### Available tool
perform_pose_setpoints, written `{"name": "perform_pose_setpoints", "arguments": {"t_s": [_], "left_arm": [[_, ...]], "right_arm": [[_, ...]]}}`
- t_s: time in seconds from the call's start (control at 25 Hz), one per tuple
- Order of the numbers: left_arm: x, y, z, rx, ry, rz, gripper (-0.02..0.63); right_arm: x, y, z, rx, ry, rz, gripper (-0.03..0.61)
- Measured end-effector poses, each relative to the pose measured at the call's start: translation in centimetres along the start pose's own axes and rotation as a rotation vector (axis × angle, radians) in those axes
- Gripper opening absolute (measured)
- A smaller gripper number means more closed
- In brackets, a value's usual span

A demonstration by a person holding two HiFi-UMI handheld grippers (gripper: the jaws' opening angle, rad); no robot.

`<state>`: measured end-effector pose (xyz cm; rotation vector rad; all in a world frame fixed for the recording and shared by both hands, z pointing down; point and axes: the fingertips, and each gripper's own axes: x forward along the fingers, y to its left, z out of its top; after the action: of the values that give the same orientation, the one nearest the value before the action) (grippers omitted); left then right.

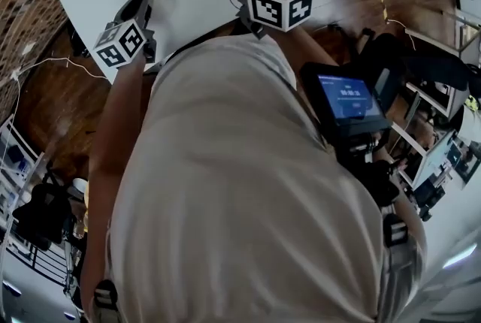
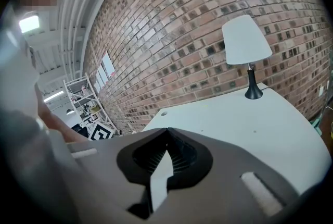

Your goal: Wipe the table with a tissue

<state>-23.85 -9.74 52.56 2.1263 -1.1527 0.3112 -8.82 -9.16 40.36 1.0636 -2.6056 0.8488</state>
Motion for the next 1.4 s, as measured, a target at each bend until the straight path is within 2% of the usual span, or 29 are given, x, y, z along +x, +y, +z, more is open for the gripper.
{"name": "perform_pose_setpoints", "arguments": {"t_s": [0.12, 0.24, 0.4, 0.48, 0.72, 0.92, 1.08, 1.4], "left_arm": [[1.5, 0.3, 0.1, 0.006, 0.005, 0.018, 0.074], [2.8, -1.1, -0.9, 0.005, 0.023, 0.025, 0.074], [3.8, -1.8, -1.4, 0.047, 0.068, 0.117, 0.074], [4.8, -2.8, -1.7, 0.058, 0.089, 0.134, 0.074], [8.5, -5.6, -0.7, 0.082, 0.141, 0.174, 0.074], [9.0, -3.4, -0.1, 0.106, 0.14, 0.244, 0.074], [9.5, -2.2, 0.1, 0.146, 0.172, 0.312, 0.074], [10.4, -2.1, -2.1, 0.244, 0.182, 0.363, 0.069]], "right_arm": [[0.8, -1.4, -0.2, -0.002, 0.014, 0.027, 0.006], [-0.3, -2.2, -1.1, -0.001, 0.035, 0.049, 0.006], [-1.9, -2.9, -1.9, 0.016, 0.039, 0.081, 0.006], [-3.0, -3.9, -2.0, 0.026, 0.044, 0.084, 0.006], [-6.3, -7.3, -0.2, 0.016, 0.057, 0.092, 0.006], [-6.5, -7.9, -0.9, 0.028, 0.057, 0.072, 0.006], [-7.3, -9.1, -0.6, 0.041, 0.048, 0.048, 0.006], [-8.1, -10.5, -0.7, 0.061, 0.033, 0.018, 0.006]]}}
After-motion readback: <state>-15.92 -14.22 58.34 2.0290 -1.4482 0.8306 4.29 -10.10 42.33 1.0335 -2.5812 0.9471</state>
